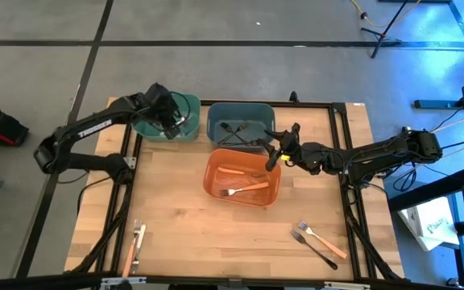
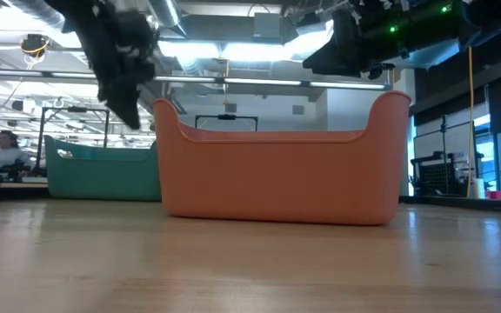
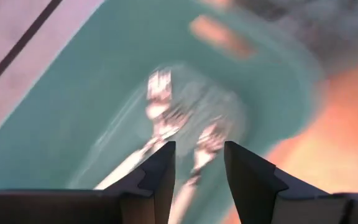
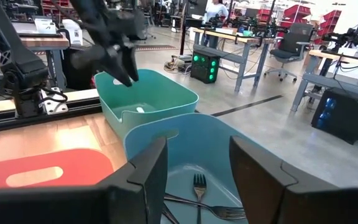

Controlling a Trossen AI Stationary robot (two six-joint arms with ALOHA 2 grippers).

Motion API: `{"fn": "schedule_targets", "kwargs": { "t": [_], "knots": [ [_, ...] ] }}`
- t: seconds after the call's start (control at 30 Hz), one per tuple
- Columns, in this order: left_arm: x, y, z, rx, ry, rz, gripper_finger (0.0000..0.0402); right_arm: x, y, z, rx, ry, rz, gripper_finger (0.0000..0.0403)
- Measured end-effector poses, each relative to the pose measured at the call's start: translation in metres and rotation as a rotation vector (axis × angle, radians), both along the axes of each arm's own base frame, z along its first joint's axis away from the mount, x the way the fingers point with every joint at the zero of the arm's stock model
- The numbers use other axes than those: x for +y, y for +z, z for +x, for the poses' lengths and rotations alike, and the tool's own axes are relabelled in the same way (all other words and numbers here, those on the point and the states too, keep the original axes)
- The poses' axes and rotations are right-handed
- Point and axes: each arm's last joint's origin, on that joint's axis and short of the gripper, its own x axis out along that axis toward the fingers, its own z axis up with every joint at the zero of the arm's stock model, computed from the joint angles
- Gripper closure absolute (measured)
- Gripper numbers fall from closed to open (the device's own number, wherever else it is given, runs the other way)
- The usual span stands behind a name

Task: Sort silverware by color (type)
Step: Put the white fork into the green bin

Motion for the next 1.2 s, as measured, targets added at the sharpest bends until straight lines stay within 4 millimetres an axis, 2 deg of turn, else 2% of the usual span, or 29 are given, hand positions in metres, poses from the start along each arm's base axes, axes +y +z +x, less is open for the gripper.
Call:
{"fn": "schedule_targets", "kwargs": {
  "t": [0.1, 0.2, 0.5, 0.7, 0.9, 1.2],
  "knots": [
    [-0.021, 0.012, 0.006, -0.106, -0.083, -0.036, 0.0271, 0.0, 0.0, 0.0, 0.0, 0.0, 0.0, 0.0242],
    [-0.044, 0.015, 0.014, -0.151, -0.168, -0.114, 0.0271, 0.0, 0.0, 0.0, 0.0, 0.0, 0.0, 0.0242],
    [-0.122, 0.006, 0.036, -0.077, -0.316, -0.347, 0.0271, 0.0, 0.0, 0.0, -0.002, 0.0, 0.001, 0.0242],
    [-0.168, 0.0, 0.041, -0.03, -0.353, -0.406, 0.0271, 0.0, 0.0, 0.0, -0.002, 0.0, 0.002, 0.0242],
    [-0.197, -0.006, 0.038, 0.023, -0.328, -0.465, 0.0271, 0.0, 0.0, 0.0, -0.003, -0.001, 0.003, 0.0242],
    [-0.22, -0.017, 0.025, 0.129, -0.224, -0.537, 0.0271, 0.001, 0.0, 0.001, -0.004, 0.034, 0.007, 0.0242]
  ]
}}
